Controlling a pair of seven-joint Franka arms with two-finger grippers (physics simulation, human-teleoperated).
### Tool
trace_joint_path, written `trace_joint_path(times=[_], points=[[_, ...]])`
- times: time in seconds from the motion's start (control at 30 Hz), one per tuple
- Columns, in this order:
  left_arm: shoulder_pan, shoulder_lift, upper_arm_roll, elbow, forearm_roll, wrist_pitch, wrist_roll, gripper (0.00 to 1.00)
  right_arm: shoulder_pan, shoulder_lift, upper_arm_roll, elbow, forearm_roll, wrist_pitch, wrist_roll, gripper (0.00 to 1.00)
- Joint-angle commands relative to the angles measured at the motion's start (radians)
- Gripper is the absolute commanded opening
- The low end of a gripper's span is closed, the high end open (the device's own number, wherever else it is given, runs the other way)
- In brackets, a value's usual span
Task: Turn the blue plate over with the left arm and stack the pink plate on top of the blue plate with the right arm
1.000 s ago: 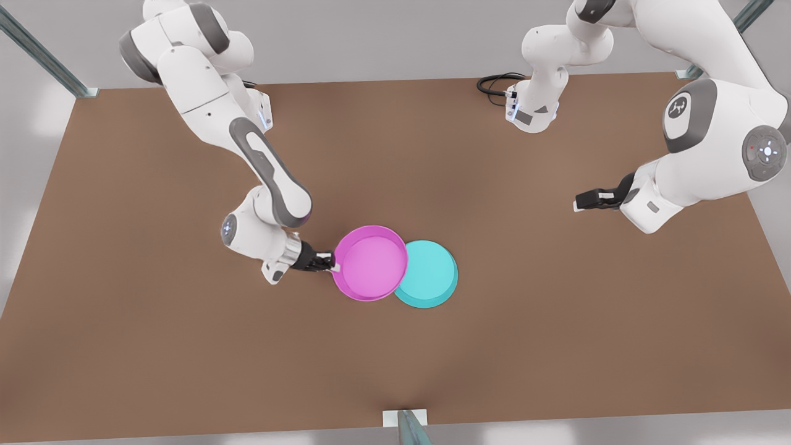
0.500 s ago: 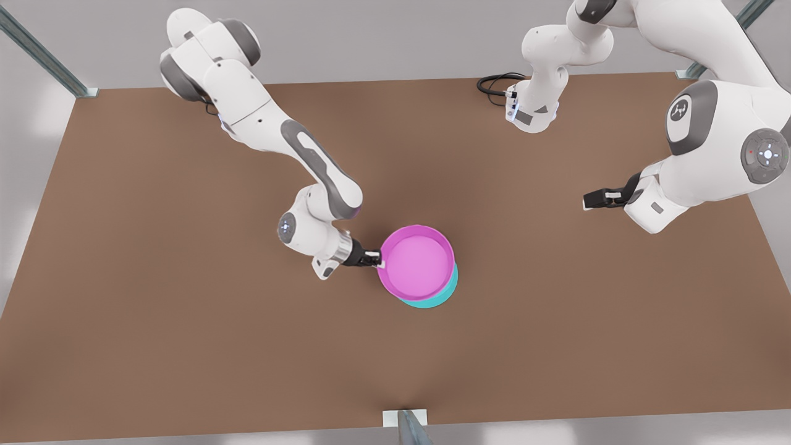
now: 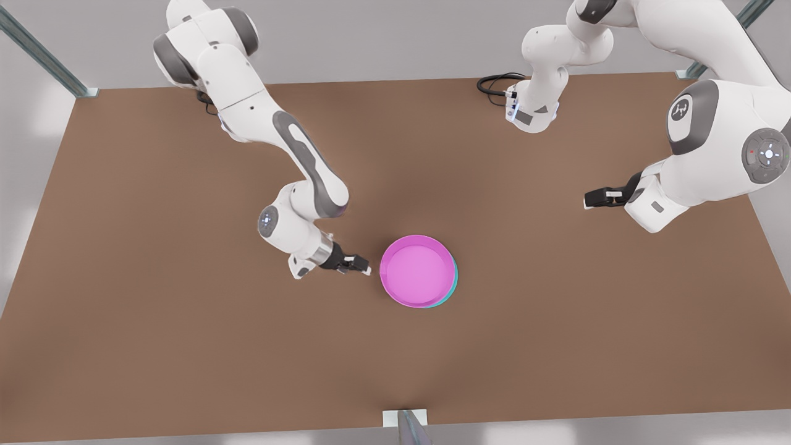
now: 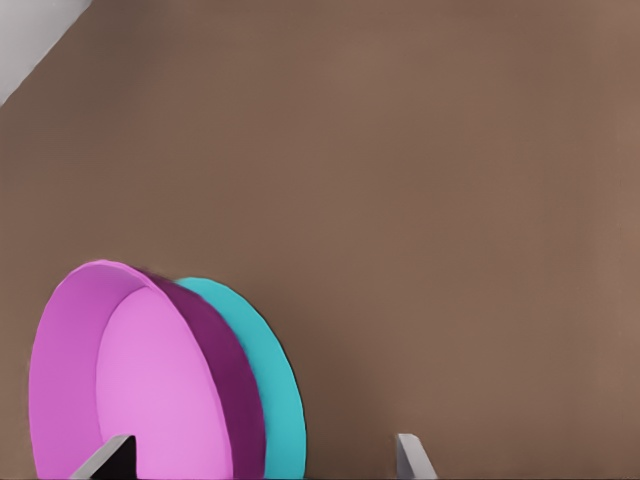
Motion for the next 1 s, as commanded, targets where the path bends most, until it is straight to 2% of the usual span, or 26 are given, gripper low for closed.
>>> trace_joint_path(times=[0.0,0.07,0.1,0.17,0.23,0.37,0.5,0.53,0.57,0.6,0.7,0.97], points=[[0.0,-0.001,0.0,0.001,-0.001,0.0,0.015,1.0,0.001,-0.124,-0.155,-0.034,-0.104,-0.365,0.096,1.0],[0.0,-0.003,0.0,0.001,-0.001,-0.002,0.019,1.0,-0.027,-0.095,-0.355,0.217,-0.456,-0.917,0.081,1.0],[0.0,-0.003,0.0,0.001,-0.001,-0.002,0.019,1.0,-0.073,-0.102,-0.36,0.304,-0.619,-1.019,0.024,1.0],[0.0,-0.003,0.001,0.001,0.001,-0.002,0.023,1.0,-0.118,-0.142,-0.424,0.402,-0.689,-1.107,-0.132,1.0],[0.0,-0.004,0.001,0.0,0.001,-0.006,0.019,1.0,-0.115,-0.171,-0.486,0.503,-0.685,-1.258,-0.145,1.0],[0.0,-0.001,0.0,0.0,0.001,-0.055,0.007,1.0,-0.101,-0.302,-0.483,0.448,-0.739,-1.274,-0.153,1.0],[0.0,0.003,0.0,0.0,0.001,-0.091,0.0,1.0,-0.119,-0.322,-0.473,0.477,-0.801,-1.309,-0.246,1.0],[0.0,0.003,0.0,0.0,0.001,-0.092,0.001,1.0,-0.247,-0.357,-0.337,0.465,-0.804,-1.308,-0.242,1.0],[0.0,0.003,0.0,0.0,0.001,-0.092,0.001,1.0,-0.634,-0.408,0.1,0.44,-0.886,-1.3,-0.234,1.0],[0.0,0.002,0.0,0.0,0.001,-0.092,0.001,1.0,-0.673,-0.466,0.151,0.371,-0.889,-1.251,-0.231,1.0],[0.002,0.003,0.001,0.001,-0.001,-0.103,0.003,1.0,-0.677,-0.506,0.155,0.334,-0.886,-1.179,-0.239,1.0],[0.003,0.003,0.015,0.0,-0.001,-0.123,0.015,1.0,-0.671,-0.501,0.155,0.318,-0.889,-1.18,-0.239,1.0]])
